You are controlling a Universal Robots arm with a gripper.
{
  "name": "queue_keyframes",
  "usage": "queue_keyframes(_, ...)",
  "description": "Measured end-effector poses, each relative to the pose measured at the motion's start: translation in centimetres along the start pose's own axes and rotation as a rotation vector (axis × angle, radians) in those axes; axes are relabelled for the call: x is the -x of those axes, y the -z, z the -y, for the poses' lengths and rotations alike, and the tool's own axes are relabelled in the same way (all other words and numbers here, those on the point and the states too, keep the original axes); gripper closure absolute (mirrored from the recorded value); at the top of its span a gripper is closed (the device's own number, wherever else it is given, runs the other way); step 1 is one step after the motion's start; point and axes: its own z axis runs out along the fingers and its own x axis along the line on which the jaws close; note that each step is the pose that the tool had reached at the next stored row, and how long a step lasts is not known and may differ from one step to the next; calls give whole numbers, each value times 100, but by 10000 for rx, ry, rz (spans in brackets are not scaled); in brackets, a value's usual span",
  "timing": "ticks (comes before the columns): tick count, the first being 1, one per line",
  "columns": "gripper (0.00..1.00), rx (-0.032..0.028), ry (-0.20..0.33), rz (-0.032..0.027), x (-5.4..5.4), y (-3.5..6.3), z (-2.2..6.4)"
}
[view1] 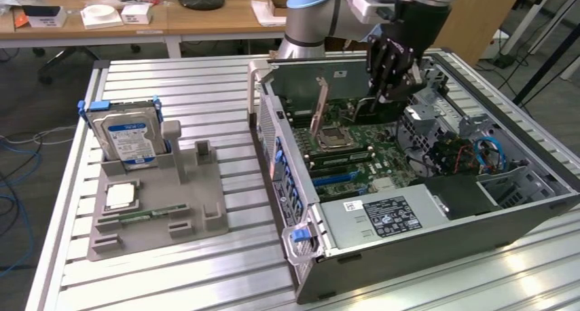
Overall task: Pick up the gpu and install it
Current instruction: 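Insert the gpu into the slot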
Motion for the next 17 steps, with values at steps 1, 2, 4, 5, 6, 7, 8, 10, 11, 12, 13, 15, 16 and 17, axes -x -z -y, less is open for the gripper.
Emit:
queue_keyframes(1,73,0,-1,0,-2,-18,-1)
queue_keyframes(2,73,0,-1,-1,-5,-34,-1)
queue_keyframes(4,73,0,-2,0,-15,-64,-3)
queue_keyframes(5,73,0,-2,0,-20,-78,-4)
queue_keyframes(6,73,0,-3,1,-27,-92,-4)
queue_keyframes(7,73,0,-1,-1,-35,-104,-4)
queue_keyframes(8,73,0,-2,-2,-45,-116,-5)
queue_keyframes(10,73,0,-1,0,-70,-137,-5)
queue_keyframes(11,73,0,-2,-1,-83,-146,-7)
queue_keyframes(12,73,0,-3,0,-96,-156,-9)
queue_keyframes(13,73,0,-1,0,-110,-166,-9)
queue_keyframes(15,73,0,-4,0,-136,-187,-16)
queue_keyframes(16,73,-1,-3,1,-146,-199,-18)
queue_keyframes(17,73,-1,-2,2,-152,-212,-21)
